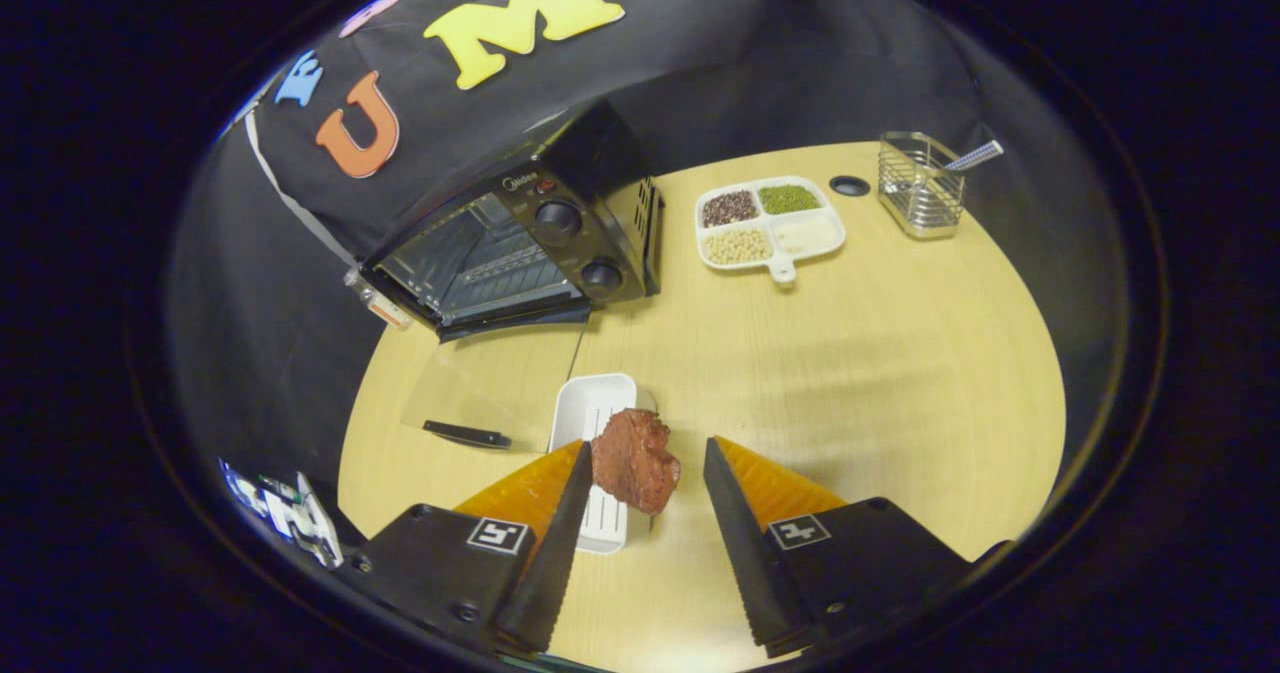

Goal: Open the toaster oven, put the food inside, and close the toaster oven door.

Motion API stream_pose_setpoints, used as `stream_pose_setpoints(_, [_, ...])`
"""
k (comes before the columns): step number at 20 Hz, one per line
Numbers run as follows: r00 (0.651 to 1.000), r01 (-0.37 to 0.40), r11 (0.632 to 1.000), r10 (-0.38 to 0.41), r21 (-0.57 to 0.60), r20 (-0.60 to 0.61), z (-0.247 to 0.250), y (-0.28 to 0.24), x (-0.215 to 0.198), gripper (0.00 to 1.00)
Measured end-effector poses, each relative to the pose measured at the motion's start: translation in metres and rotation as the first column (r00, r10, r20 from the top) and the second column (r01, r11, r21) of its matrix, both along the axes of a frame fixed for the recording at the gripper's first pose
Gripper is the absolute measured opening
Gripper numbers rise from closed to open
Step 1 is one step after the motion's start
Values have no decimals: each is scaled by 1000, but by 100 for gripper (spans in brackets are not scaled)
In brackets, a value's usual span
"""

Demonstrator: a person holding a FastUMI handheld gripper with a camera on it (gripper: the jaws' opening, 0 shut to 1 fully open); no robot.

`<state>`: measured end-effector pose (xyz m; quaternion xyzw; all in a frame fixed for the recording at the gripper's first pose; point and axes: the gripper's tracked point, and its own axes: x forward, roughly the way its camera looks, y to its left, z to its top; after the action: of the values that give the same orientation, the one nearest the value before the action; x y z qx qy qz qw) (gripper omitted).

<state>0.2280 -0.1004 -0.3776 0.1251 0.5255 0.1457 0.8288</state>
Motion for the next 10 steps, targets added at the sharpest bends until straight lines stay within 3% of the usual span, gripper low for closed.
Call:
stream_pose_setpoints(1, [1000, -13, 1000, 13, 17, -16, -2, 2, -1, 65])
stream_pose_setpoints(2, [1000, 18, 1000, -17, 14, -19, -6, -5, 0, 51])
stream_pose_setpoints(4, [996, 67, 990, -60, 120, -59, 3, 3, -4, 23])
stream_pose_setpoints(5, [996, 61, 989, -52, 136, -65, 8, 6, -9, 14])
stream_pose_setpoints(10, [999, -3, 1000, 5, -28, 51, 31, 2, -16, 9])
